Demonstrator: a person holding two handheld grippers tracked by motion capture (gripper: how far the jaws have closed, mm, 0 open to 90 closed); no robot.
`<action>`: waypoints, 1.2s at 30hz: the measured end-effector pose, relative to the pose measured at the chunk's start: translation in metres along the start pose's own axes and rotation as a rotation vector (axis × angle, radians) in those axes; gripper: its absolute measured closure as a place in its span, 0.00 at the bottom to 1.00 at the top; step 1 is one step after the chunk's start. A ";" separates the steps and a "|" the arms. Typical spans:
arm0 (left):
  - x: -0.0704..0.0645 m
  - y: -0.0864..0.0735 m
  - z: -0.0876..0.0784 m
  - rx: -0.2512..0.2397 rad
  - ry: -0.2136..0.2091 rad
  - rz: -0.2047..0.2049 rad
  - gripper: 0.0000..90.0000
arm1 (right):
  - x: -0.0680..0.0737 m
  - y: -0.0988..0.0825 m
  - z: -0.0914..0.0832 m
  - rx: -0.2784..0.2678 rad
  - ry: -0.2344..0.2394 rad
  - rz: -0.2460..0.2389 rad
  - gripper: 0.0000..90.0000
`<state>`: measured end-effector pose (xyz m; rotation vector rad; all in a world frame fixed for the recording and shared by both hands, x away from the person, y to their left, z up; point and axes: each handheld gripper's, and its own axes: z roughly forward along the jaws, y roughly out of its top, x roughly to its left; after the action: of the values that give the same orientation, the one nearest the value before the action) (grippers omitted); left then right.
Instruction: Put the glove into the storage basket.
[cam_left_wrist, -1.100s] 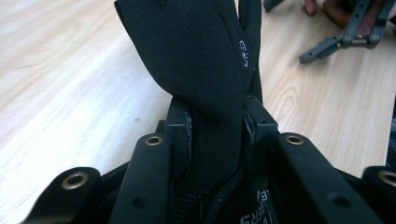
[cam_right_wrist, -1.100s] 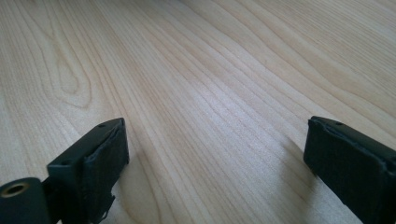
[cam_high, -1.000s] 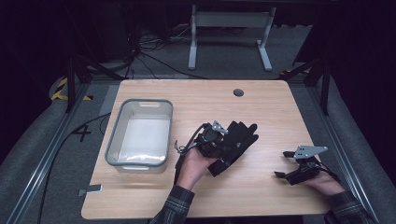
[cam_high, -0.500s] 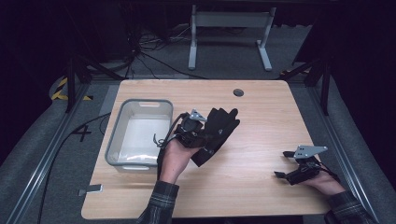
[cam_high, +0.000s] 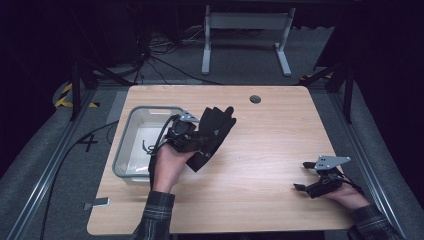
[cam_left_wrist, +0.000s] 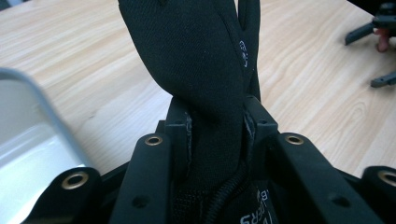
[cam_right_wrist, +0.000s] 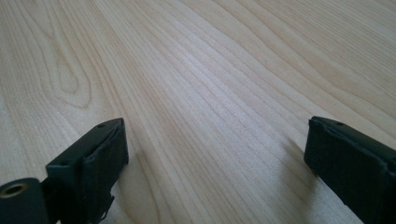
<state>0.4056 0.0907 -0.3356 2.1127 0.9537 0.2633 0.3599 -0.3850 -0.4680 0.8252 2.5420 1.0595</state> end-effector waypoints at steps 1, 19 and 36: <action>0.003 -0.001 -0.003 -0.004 0.009 -0.006 0.77 | 0.000 0.000 0.000 0.000 0.000 -0.001 0.08; 0.069 -0.047 -0.050 -0.071 0.144 -0.184 0.77 | 0.000 0.000 0.000 0.001 0.000 0.000 0.07; 0.103 -0.076 -0.027 0.039 0.171 -0.270 0.76 | 0.000 0.000 0.000 0.001 -0.001 -0.001 0.07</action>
<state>0.4235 0.2104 -0.3863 1.9906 1.3403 0.2925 0.3602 -0.3849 -0.4680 0.8247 2.5421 1.0583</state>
